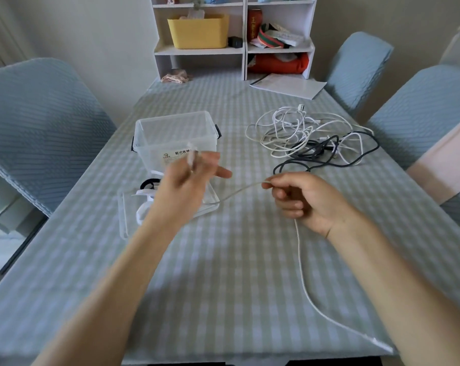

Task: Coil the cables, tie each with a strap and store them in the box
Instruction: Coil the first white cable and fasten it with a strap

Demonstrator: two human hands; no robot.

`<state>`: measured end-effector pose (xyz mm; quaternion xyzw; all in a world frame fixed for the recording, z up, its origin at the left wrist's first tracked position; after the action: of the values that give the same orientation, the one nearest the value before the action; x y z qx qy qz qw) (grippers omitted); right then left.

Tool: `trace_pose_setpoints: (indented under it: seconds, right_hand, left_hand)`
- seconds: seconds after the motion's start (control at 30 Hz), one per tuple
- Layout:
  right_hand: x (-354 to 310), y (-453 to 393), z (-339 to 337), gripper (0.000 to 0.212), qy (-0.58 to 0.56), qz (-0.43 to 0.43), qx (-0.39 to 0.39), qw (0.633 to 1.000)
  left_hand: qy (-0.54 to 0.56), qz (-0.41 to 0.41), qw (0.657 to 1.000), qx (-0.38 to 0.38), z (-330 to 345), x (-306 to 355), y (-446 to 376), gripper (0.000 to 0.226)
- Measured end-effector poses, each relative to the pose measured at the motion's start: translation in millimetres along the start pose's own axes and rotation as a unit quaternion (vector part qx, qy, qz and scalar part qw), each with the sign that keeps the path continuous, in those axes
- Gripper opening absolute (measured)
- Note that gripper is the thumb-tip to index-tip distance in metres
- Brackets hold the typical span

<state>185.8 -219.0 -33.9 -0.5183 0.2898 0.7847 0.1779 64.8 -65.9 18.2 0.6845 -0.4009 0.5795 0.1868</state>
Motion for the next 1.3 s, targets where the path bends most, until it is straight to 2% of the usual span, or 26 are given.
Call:
trace_pose_setpoints:
  seconds: [0.1, 0.17, 0.3, 0.37, 0.4, 0.47, 0.53, 0.57, 0.73, 0.9, 1.0, 1.07, 1.2, 1.3]
  right_hand:
    - [-10, -2, -5, 0.013, 0.015, -0.069, 0.034, 0.997]
    - [-14, -2, -13, 0.009, 0.039, -0.097, 0.077, 0.992]
    - [-13, -3, -26, 0.007, 0.078, -0.098, 0.148, 0.981]
    - [-14, -3, -31, 0.007, 0.086, -0.097, 0.169, 0.977]
    - [-14, -2, -33, 0.007, 0.088, -0.099, 0.175, 0.976]
    - [-16, 0, -33, 0.006, 0.082, -0.106, 0.173, 0.976]
    - [-18, 2, -29, 0.007, 0.072, -0.117, 0.158, 0.978]
    - [-19, 4, -25, 0.006, 0.067, -0.123, 0.147, 0.979]
    - [-27, 12, -8, 0.014, 0.056, -0.158, 0.078, 0.983]
    - [-32, 22, 15, 0.025, 0.143, -0.195, -0.020, 0.970]
    - [-23, 26, 35, 0.034, 0.206, -0.171, -0.094, 0.959]
    - [-14, 28, 46, 0.040, 0.203, -0.140, -0.129, 0.960]
    - [-3, 29, 56, 0.017, 0.250, -0.112, -0.172, 0.946]
    - [5, 29, 62, 0.021, 0.280, -0.096, -0.198, 0.934]
  left_hand:
    - [-0.193, 0.055, 0.973, -0.110, 37, 0, 12, 0.020]
    - [-0.236, 0.074, 0.959, -0.137, 51, 0, 18, 0.017]
    - [-0.219, 0.129, 0.965, -0.069, 44, 13, 26, 0.006]
    - [-0.149, 0.127, 0.979, -0.051, 36, 15, 23, 0.010]
    - [-0.104, 0.117, 0.985, -0.068, 36, 15, 21, 0.014]
    - [-0.044, 0.082, 0.984, -0.150, 47, 12, 21, 0.021]
    - [-0.029, 0.022, 0.973, -0.227, 64, 5, 26, 0.027]
    - [-0.033, -0.011, 0.970, -0.240, 70, 0, 28, 0.031]
    - [0.003, -0.134, 0.976, -0.174, 66, -13, 24, 0.053]
    - [0.055, -0.160, 0.978, -0.119, 59, -18, 19, 0.061]
    - [0.072, -0.193, 0.977, -0.056, 47, -27, 14, 0.059]
    - [0.111, -0.213, 0.971, -0.018, 40, -32, 13, 0.055]
    - [0.208, -0.185, 0.959, 0.041, 24, -26, 8, 0.039]
    - [0.296, -0.146, 0.942, 0.059, 13, -19, 3, 0.032]
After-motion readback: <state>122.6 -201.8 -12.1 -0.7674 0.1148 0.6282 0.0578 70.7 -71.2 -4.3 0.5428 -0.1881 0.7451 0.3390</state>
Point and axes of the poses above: each hand's wrist, its own y-axis away from the middle knuckle, its own z-axis out of the palm, x = y × z, the point moved 9 cm from there along -y, towards the middle knuckle, and after that the axes turned 3 degrees about -y, right-handed, at the moved point
